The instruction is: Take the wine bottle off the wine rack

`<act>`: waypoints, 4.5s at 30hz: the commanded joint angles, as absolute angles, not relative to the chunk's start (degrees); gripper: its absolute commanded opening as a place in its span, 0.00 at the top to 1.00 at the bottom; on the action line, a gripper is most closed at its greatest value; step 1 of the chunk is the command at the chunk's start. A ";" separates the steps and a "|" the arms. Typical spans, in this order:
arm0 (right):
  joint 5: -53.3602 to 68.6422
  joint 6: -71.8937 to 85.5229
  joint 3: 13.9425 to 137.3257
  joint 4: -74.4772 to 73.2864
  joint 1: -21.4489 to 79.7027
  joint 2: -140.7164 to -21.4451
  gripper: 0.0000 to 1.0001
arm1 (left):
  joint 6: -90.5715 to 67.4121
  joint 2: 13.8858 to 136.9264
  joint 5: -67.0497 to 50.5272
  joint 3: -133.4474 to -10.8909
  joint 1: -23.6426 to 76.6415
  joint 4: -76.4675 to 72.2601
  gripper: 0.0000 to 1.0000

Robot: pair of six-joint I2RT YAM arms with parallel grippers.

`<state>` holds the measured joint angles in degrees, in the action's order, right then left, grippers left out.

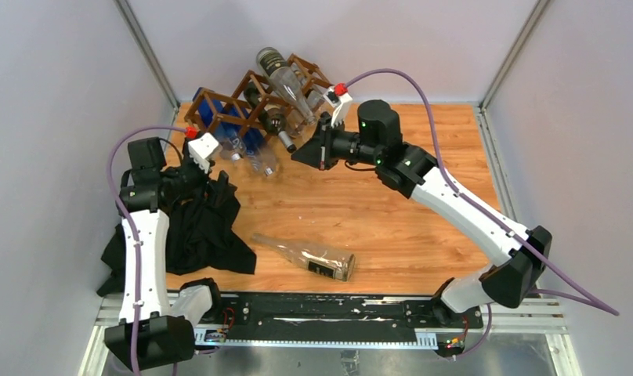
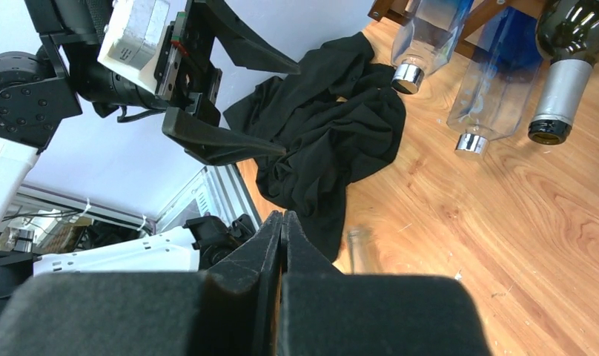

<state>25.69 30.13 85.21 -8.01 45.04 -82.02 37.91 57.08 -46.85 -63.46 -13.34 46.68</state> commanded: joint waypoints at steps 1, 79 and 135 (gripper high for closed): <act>24.83 28.60 83.52 -9.76 45.24 -80.97 1.00 | 40.25 55.70 -46.76 -61.21 -12.43 47.85 0.00; 7.05 12.07 77.55 -12.23 55.33 -94.16 1.00 | 25.22 63.66 -60.02 -72.15 -19.20 53.79 0.00; -7.82 22.41 74.88 -10.23 32.67 -69.94 1.00 | 14.11 63.49 -33.73 -61.97 20.53 42.72 0.00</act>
